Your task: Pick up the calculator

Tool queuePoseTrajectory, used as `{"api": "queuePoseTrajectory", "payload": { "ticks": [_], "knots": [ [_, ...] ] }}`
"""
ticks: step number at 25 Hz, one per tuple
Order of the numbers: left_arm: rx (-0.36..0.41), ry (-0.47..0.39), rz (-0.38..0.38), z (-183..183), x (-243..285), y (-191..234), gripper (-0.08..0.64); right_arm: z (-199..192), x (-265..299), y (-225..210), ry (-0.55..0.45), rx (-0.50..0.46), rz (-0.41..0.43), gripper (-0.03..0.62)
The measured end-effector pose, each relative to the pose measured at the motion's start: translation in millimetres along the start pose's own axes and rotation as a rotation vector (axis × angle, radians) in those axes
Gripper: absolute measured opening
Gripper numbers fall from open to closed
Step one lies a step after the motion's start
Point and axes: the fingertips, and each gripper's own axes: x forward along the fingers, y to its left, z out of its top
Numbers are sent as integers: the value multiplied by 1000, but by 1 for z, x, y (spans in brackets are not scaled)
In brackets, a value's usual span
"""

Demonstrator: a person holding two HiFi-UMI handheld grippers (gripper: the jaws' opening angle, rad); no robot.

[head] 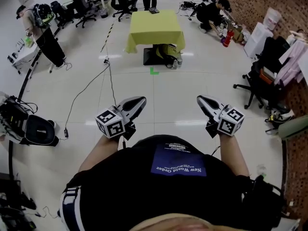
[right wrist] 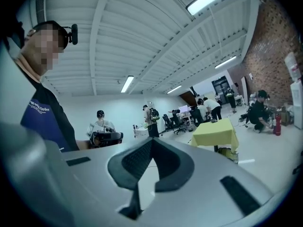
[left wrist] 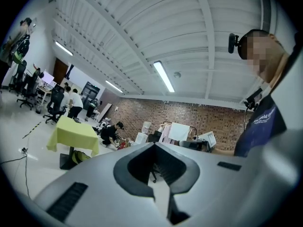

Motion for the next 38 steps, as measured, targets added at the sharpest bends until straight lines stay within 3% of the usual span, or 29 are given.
{"api": "queuePoseTrajectory", "payload": {
  "ticks": [10,20,29,38],
  "knots": [
    [21,-10,-1,72,-65,163,6,35,176,9,-63,8,11,-14],
    [-36,-11,40,93,-54,258,6,52,274,-42,-21,19,44,-14],
    [15,-34,152,105,8,304,6,64,311,-149,-6,-33,93,-14],
    [-5,-97,229,143,140,340,6,118,334,-281,29,-91,225,-14]
  ]
}}
